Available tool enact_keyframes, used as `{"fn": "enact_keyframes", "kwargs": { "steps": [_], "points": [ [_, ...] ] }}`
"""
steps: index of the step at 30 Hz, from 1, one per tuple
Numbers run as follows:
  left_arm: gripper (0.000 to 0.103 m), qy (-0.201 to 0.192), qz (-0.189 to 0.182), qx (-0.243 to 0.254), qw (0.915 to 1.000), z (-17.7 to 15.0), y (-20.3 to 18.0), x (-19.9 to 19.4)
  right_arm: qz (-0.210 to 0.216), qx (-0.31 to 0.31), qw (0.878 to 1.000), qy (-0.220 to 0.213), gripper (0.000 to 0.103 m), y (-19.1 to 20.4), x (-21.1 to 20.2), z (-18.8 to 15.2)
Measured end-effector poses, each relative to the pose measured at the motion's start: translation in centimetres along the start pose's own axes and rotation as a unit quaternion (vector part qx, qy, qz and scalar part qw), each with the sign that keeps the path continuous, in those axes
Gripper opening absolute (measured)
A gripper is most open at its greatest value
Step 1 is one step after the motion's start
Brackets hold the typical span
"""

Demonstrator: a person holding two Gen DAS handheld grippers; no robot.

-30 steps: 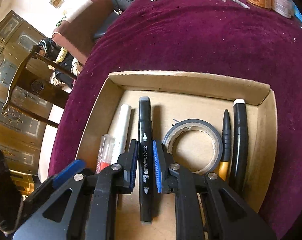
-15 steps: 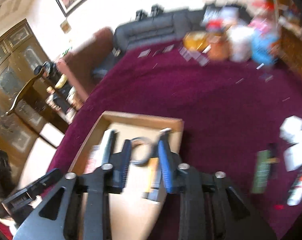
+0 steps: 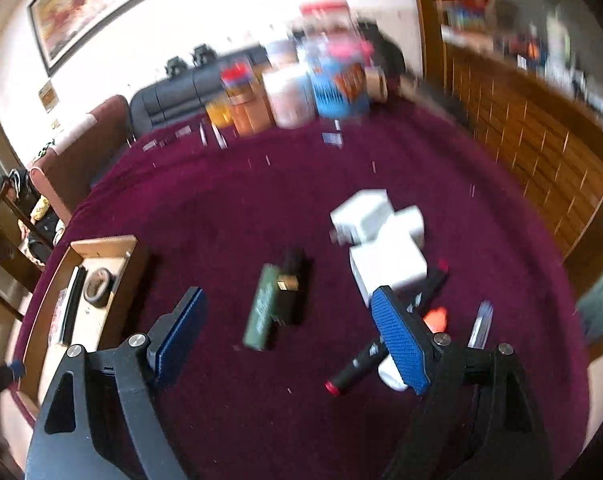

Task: Organize rigid objects
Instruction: 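Grasp the green lighter with the left tool while the right tool grasps a black gold-banded tube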

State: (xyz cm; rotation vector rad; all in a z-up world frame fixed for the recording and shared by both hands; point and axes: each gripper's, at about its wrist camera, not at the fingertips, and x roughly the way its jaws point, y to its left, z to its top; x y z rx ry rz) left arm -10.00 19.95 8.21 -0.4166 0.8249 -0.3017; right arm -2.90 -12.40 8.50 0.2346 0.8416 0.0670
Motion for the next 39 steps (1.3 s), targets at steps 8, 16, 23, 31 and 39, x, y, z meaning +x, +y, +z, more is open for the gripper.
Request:
{"fn": "enact_keyframes", "kwargs": {
  "steps": [8, 16, 23, 31, 39],
  "points": [
    [0.063, 0.020, 0.002, 0.047, 0.9987, -1.9, -3.9, 0.2, 0.035, 0.027, 0.997, 0.057, 0.057, -0.1, 4.5, -0.3],
    [0.063, 0.026, 0.009, 0.059, 0.9979, -2.8, -4.6, -0.1, -0.026, 0.020, 0.995, 0.096, 0.026, 0.1, 9.8, 1.2],
    [0.063, 0.038, 0.013, 0.084, 0.9957, -2.7, -5.6, 1.0, 0.015, 0.060, 0.992, 0.111, 0.015, -2.3, 7.1, -1.3],
    [0.063, 0.074, 0.023, 0.132, 0.9882, -0.8, -10.5, 7.7, 0.071, 0.081, 0.988, 0.110, 0.015, -5.3, 2.1, -6.5],
    [0.063, 0.098, 0.076, 0.182, 0.9753, 1.3, -15.0, 19.1, 0.085, 0.062, 0.992, 0.074, 0.014, -5.2, 1.4, -7.4]
  ]
}}
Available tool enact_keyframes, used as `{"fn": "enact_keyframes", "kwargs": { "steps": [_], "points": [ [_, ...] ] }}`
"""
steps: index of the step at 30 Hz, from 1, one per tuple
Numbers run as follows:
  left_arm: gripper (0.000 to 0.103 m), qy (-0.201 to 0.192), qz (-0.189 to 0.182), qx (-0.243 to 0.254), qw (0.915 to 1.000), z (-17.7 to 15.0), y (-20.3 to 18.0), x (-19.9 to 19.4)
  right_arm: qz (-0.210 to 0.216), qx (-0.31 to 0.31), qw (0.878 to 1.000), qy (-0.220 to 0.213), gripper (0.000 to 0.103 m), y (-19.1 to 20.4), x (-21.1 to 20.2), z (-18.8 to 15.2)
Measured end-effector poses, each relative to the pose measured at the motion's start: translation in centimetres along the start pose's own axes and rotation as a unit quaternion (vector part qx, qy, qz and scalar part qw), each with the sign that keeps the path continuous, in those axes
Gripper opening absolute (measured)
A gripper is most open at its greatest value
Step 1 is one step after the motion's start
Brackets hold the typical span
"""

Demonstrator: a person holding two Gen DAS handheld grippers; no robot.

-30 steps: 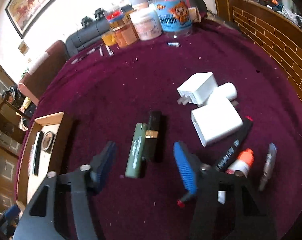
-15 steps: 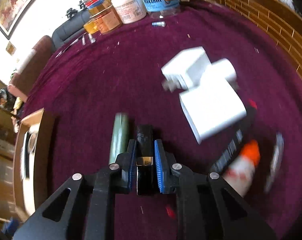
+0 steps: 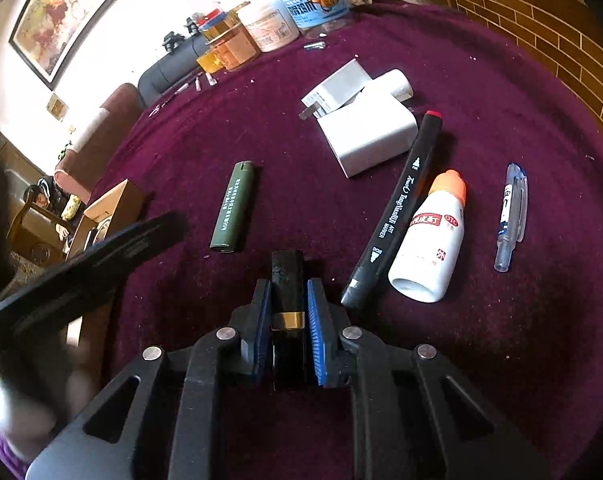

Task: Organize rigid objects
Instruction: 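Grasp the green lighter with the left tool while the right tool grasps a black gold-banded tube, then carry the lighter and black tube into the box and open both tools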

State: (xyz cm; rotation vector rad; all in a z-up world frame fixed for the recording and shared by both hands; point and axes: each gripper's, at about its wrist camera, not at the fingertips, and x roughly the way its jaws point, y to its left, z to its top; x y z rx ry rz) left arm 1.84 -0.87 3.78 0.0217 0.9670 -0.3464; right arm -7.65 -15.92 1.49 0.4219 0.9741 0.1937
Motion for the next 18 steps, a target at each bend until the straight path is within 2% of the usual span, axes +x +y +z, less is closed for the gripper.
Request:
{"fn": "enact_keyframes", "kwargs": {
  "steps": [3, 4, 5, 6, 8, 10, 14, 18],
  "points": [
    [0.059, 0.016, 0.022, 0.046, 0.9986, 1.0, -2.1, 3.3, 0.005, -0.009, 1.000, -0.005, 0.015, -0.1, -0.3, -0.5],
    [0.052, 0.029, 0.034, 0.073, 0.9964, 0.9, -2.9, 4.3, 0.007, -0.010, 1.000, -0.005, 0.015, -0.2, -0.4, -0.6],
    [0.044, 0.013, 0.045, 0.092, 0.9946, 0.7, -3.5, 4.4, 0.010, -0.011, 1.000, -0.006, 0.015, -0.2, -0.5, -0.8],
    [0.028, 0.014, 0.041, 0.101, 0.9939, 0.5, -3.9, 4.5, 0.013, -0.013, 1.000, -0.004, 0.015, -0.2, -0.6, -0.9],
    [0.016, 0.018, 0.031, 0.105, 0.9938, 0.2, -4.2, 4.3, 0.015, -0.019, 1.000, -0.003, 0.015, -0.2, -0.7, -1.1],
    [0.016, 0.019, 0.029, 0.105, 0.9939, -0.4, -4.0, 4.0, 0.013, -0.029, 0.999, 0.000, 0.016, 0.1, -0.4, -0.9],
    [0.016, 0.016, -0.002, 0.078, 0.9968, -1.3, -2.7, 2.6, 0.005, -0.046, 0.999, 0.005, 0.017, 0.7, -0.2, -1.0],
    [0.016, -0.004, -0.047, 0.038, 0.9982, -2.1, -1.2, -1.4, -0.008, -0.060, 0.998, 0.004, 0.017, 1.1, -0.1, -1.2]
  ]
}}
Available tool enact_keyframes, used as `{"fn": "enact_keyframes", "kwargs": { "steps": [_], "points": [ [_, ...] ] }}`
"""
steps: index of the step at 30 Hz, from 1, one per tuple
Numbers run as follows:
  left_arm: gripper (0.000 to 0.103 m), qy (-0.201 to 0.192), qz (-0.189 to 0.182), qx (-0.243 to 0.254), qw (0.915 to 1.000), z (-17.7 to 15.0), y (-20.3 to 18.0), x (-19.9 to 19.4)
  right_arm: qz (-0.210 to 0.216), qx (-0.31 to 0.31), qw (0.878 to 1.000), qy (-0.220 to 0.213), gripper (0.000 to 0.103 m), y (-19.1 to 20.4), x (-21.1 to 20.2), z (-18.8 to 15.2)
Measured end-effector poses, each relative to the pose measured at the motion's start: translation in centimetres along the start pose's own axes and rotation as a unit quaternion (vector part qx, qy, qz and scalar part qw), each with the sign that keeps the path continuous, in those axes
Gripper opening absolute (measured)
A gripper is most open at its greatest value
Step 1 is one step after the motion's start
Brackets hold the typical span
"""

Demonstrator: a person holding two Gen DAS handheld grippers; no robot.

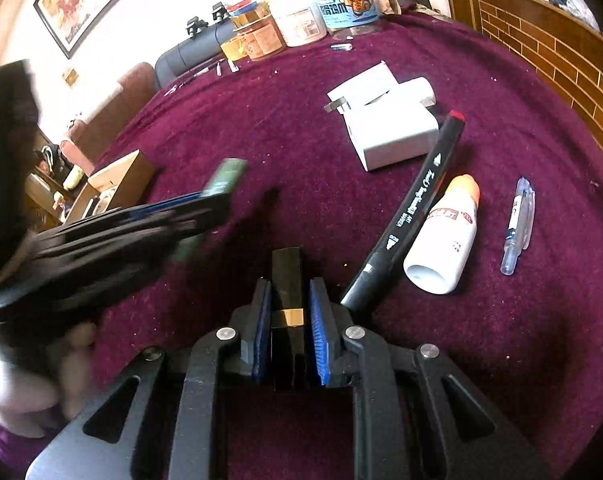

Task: Organize rigid objects
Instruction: 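Carry the lighter and black tube into the box and open both tools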

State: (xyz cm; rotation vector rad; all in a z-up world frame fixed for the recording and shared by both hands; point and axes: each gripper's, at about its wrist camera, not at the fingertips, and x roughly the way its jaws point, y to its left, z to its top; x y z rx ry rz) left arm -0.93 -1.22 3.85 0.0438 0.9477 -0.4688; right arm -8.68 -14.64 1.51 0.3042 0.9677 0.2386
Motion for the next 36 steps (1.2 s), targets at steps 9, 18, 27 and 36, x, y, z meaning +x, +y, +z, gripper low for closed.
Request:
{"fn": "enact_keyframes", "kwargs": {
  "steps": [9, 18, 27, 36],
  "points": [
    [0.016, -0.073, -0.031, -0.101, 0.9917, -4.2, 7.9, -10.4, 0.059, 0.073, 0.996, 0.002, 0.015, -1.2, -0.7, 0.2],
    [0.016, -0.067, 0.020, -0.222, 0.9725, -9.4, 18.2, -12.5, 0.108, 0.013, 0.994, -0.012, 0.015, 6.6, -2.3, 1.3],
    [0.016, -0.009, 0.060, -0.228, 0.9717, -8.6, 21.1, -8.3, 0.153, -0.061, 0.986, 0.021, 0.015, 15.3, -0.5, 2.4],
    [0.033, -0.034, 0.062, -0.231, 0.9703, -7.5, 22.3, -8.6, 0.168, -0.077, 0.974, 0.128, 0.015, 20.4, 7.2, 2.9]
  ]
}}
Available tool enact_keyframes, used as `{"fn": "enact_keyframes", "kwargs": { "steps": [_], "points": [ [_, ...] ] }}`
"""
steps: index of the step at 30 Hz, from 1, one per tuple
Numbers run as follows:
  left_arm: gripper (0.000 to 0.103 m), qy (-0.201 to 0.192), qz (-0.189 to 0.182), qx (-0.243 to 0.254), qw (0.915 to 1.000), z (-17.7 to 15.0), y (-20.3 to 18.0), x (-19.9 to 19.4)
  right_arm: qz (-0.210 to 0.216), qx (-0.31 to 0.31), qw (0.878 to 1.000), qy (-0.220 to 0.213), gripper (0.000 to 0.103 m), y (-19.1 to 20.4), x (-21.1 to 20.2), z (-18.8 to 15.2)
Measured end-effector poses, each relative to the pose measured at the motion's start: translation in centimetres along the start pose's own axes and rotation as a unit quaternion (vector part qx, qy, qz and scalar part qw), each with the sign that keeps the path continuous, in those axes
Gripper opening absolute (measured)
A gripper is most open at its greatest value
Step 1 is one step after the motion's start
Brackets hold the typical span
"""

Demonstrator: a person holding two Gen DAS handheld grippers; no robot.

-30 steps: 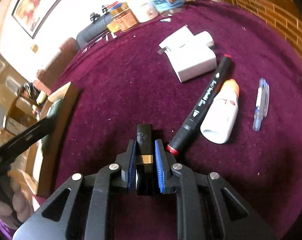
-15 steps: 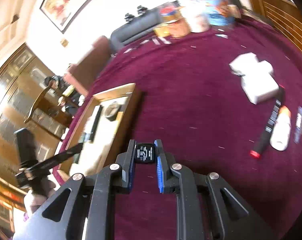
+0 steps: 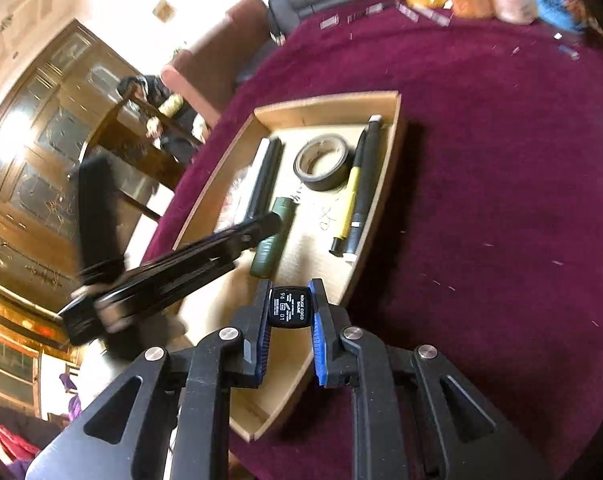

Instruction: Organize rigid objects

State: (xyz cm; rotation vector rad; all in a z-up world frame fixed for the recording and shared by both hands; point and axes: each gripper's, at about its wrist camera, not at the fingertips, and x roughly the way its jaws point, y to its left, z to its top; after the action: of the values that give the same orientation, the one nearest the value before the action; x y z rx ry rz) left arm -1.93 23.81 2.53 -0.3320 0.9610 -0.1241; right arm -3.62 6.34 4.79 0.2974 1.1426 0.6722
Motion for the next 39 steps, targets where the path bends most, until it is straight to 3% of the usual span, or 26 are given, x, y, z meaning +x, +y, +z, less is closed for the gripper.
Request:
{"fn": "enact_keyframes", "kwargs": {
  "steps": [7, 10, 13, 19, 23, 29, 35, 39],
  "points": [
    [0.045, -0.067, 0.009, -0.003, 0.9977, -1.1, 2.1, -4.6, -0.029, 0.000, 0.999, 0.021, 0.016, 0.4, 4.9, 4.0],
    [0.048, -0.078, 0.017, -0.015, 0.9967, -1.1, 3.3, -5.4, -0.061, -0.009, 0.998, 0.024, 0.016, 0.9, 6.3, 4.9],
    [0.049, -0.081, 0.019, -0.026, 0.9962, -1.4, 4.1, -5.9, -0.063, -0.013, 0.998, 0.028, 0.017, 1.2, 6.8, 4.8],
    [0.049, -0.093, 0.003, -0.035, 0.9950, -2.4, 3.4, -7.2, -0.081, -0.021, 0.996, -0.020, 0.018, 0.9, 2.8, 3.8],
    [0.050, -0.098, -0.023, -0.024, 0.9946, -3.2, 1.3, -8.1, -0.127, -0.003, 0.990, -0.065, 0.023, -2.9, -2.0, 2.8],
    [0.055, -0.090, -0.052, 0.024, 0.9943, -5.1, -3.6, -8.1, -0.242, 0.066, 0.960, -0.121, 0.023, -11.8, -9.3, 0.7],
    [0.055, -0.057, -0.069, 0.086, 0.9922, -7.1, -9.0, -6.8, -0.316, 0.090, 0.934, -0.144, 0.023, -15.8, -13.7, -1.2],
    [0.055, -0.050, -0.063, 0.114, 0.9903, -8.3, -11.3, -6.7, -0.360, 0.078, 0.916, -0.161, 0.023, -16.5, -15.0, -2.0]
  ]
}}
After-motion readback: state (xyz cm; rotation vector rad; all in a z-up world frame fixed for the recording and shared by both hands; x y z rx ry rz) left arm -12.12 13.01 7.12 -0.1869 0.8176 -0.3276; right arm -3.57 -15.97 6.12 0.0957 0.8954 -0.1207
